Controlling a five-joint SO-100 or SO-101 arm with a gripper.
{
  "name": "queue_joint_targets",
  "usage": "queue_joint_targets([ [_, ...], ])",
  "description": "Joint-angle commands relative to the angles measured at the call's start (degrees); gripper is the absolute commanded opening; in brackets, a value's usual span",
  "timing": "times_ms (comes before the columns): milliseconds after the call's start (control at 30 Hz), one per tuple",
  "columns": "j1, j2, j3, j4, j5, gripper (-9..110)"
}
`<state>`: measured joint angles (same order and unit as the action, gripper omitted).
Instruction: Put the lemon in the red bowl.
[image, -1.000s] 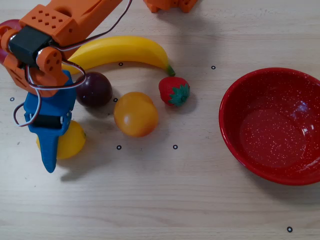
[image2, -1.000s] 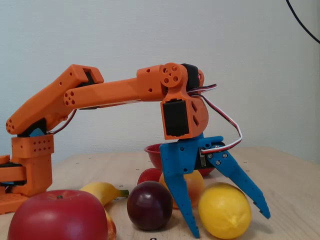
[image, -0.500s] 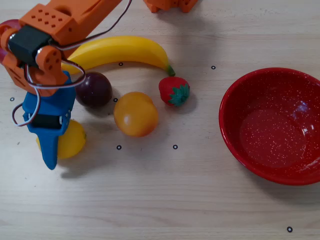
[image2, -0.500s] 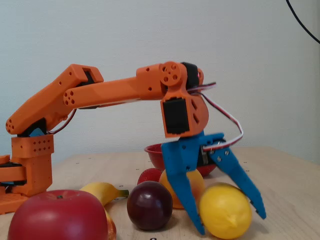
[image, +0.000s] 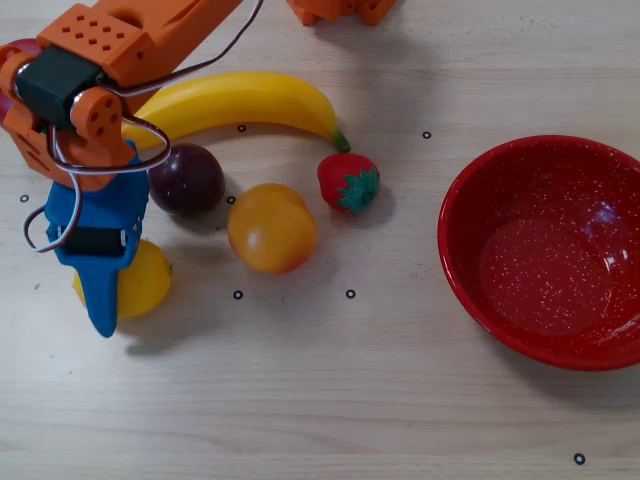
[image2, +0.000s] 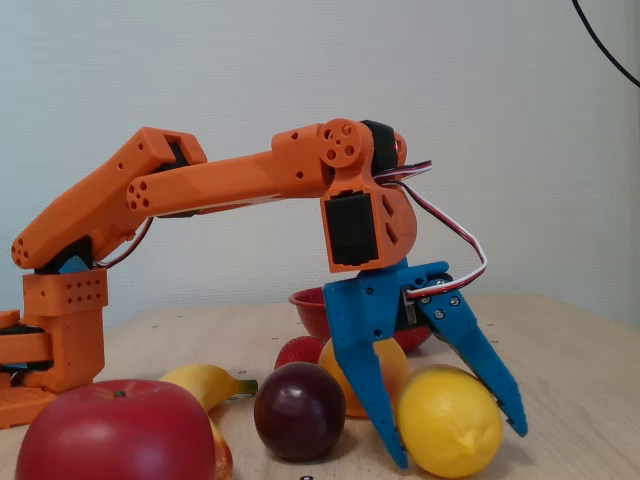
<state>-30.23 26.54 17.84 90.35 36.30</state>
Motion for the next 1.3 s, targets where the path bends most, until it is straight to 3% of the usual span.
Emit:
queue_joint_targets([
  [0,0.97,6.77,-3.43,3.25,-1.93,0],
  [600,2.9,31.73,8.17,6.06,-17.67,0],
  [1267,21.01,65.48,33.13,12.74,-38.14,0],
])
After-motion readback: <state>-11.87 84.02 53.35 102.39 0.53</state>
